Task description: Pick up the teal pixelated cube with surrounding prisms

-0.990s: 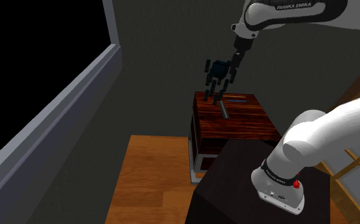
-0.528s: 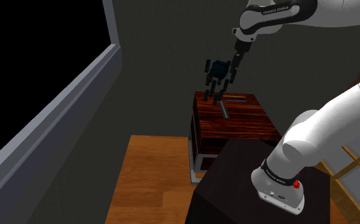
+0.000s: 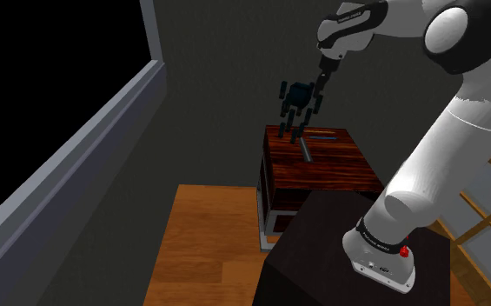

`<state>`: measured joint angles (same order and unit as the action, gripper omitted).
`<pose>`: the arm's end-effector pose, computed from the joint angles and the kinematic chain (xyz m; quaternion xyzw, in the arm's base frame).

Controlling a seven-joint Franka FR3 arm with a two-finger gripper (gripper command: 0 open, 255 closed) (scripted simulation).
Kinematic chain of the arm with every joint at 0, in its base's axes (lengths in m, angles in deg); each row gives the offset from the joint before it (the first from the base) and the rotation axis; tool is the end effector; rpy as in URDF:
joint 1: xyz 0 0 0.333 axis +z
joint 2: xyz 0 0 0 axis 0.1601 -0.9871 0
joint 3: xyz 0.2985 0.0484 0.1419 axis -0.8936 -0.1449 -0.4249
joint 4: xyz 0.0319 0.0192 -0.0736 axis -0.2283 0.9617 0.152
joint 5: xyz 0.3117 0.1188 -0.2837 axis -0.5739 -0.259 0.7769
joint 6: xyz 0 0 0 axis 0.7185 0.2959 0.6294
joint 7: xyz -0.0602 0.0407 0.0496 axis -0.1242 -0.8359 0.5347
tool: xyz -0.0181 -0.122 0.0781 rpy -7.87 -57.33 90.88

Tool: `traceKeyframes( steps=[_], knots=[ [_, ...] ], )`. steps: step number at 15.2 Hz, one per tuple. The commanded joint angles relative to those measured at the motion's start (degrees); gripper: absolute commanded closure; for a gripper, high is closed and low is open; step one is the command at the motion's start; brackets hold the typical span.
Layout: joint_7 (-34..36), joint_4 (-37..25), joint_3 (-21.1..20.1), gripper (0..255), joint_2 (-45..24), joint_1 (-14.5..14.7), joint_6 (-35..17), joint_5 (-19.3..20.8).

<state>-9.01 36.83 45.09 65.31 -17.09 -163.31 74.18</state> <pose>0.4441 -0.4121 0.4311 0.9968 0.0642 0.0460 0.0083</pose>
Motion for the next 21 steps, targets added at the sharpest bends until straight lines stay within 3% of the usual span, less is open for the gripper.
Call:
traceKeyframes(
  steps=[1, 9, 10, 21],
  knots=[
    [-1.9, -0.5, 0.5, 0, -1.8, -0.5, -1.0, -1.6],
    [-3.2, 2.7, 0.5, 0, -3.8, -0.7, -5.7, -3.2],
    [-3.2, 2.8, 0.5, 255, -3.6, -0.7, -5.7, -3.1],
    [-2.8, 1.8, 0.5, 255, -3.1, -0.6, -4.3, -2.6]
  ],
)
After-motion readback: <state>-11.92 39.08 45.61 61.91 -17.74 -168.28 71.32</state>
